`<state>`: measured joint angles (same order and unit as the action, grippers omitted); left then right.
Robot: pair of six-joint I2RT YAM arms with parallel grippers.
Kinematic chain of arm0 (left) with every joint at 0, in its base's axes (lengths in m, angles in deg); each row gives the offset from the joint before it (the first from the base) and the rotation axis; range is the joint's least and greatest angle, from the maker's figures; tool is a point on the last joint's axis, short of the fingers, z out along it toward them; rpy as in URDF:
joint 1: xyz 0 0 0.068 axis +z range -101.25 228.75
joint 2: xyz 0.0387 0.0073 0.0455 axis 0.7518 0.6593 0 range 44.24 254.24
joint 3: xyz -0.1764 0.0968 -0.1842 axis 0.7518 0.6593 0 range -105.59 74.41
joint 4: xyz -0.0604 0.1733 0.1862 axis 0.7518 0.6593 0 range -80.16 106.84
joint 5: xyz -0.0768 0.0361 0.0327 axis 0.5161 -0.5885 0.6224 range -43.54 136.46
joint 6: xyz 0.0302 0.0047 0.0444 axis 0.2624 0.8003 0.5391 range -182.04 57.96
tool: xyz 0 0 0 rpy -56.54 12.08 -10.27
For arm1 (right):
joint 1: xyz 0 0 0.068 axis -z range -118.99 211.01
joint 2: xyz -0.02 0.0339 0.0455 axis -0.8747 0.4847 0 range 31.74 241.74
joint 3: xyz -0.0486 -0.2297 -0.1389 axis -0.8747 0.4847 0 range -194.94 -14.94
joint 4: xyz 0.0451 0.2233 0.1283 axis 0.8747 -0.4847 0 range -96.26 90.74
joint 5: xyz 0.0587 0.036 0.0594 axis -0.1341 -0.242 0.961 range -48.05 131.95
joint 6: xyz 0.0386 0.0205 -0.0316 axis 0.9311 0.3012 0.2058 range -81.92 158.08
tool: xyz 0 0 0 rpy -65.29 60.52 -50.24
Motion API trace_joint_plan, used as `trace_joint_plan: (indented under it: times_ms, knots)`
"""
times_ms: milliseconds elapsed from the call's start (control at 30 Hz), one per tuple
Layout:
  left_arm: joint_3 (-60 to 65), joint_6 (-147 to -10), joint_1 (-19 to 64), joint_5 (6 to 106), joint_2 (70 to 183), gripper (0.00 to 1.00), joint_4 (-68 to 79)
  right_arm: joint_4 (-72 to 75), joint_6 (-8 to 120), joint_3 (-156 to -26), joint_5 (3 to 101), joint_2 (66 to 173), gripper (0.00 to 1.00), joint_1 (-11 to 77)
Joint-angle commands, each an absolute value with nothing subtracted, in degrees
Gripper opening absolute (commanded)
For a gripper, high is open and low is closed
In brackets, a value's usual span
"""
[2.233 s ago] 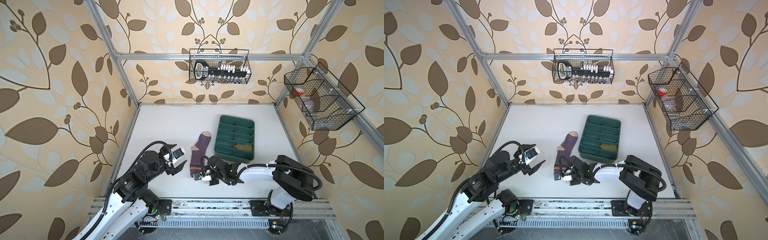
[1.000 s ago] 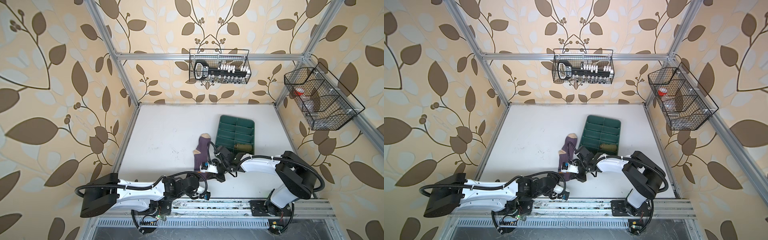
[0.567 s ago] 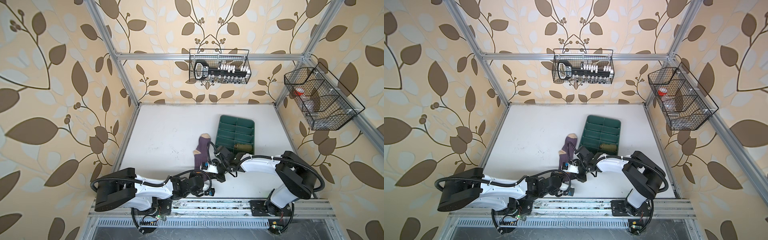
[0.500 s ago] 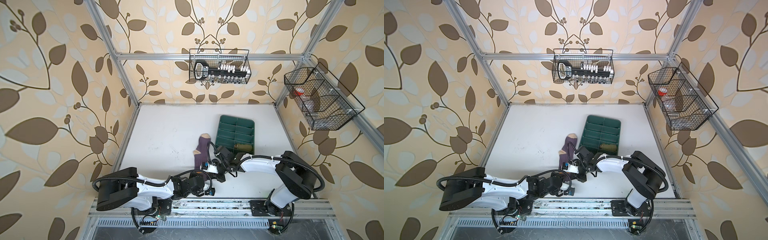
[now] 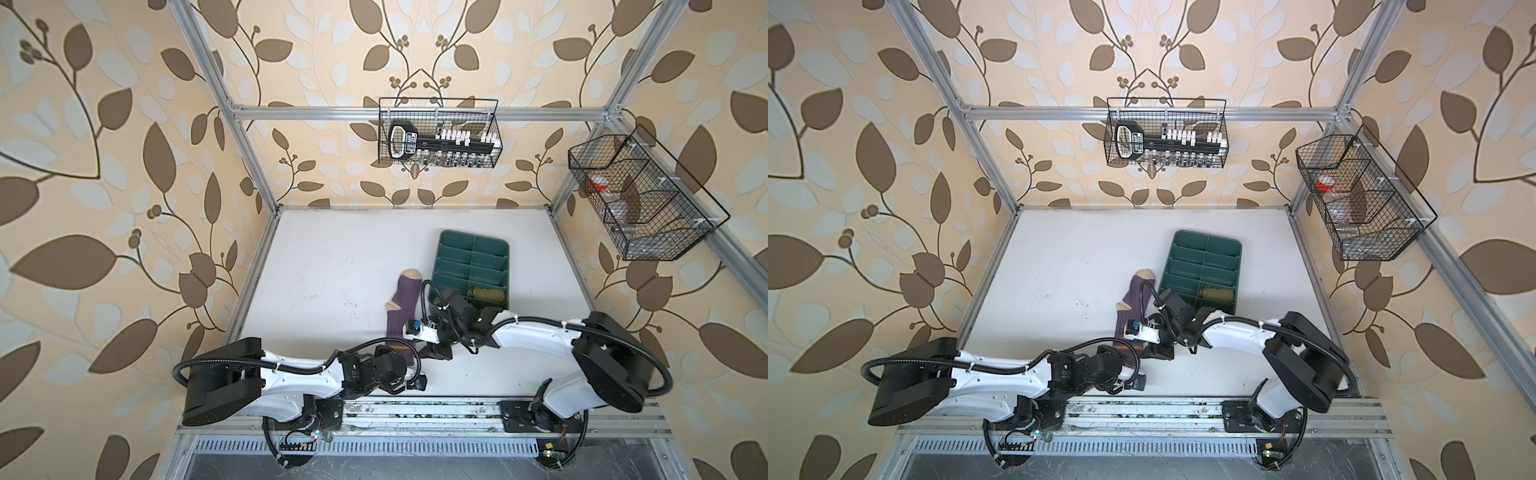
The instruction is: Roll the socks
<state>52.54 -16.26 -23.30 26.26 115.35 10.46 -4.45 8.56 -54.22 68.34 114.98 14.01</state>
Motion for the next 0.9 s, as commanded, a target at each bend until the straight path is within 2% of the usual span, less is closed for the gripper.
trace_joint_plan:
  times_ms: [0, 100, 200, 367, 567, 867]
  knots:
    - [47.59, -23.31, -23.58, 31.75, 114.18, 0.00, 17.84, 1.10, 9.48, -50.77, 61.75, 107.27, 0.54, 14.50]
    - [44.92, -27.86, -23.58, 34.64, 115.48, 0.00, 21.51, 3.53, 12.03, -48.08, 51.60, 96.93, 0.58, 15.66]
    - [42.55, -30.75, -23.58, 33.15, 116.55, 0.00, 22.65, 4.77, 15.19, -46.46, 40.60, 84.49, 0.62, 18.21]
    - [34.91, -35.88, -23.58, 33.78, 120.07, 0.00, 28.64, 4.83, 16.47, -47.13, 30.93, 67.51, 0.70, 24.40]
    - [26.67, -47.30, -23.58, 36.17, 125.45, 0.00, 33.89, 0.26, 15.98, -51.83, 27.90, 60.33, 0.73, 28.41]
    - [29.60, -63.93, -23.76, 38.41, 129.65, 0.00, 29.43, -8.94, 14.36, -55.20, 34.37, 59.34, 0.73, 28.58]
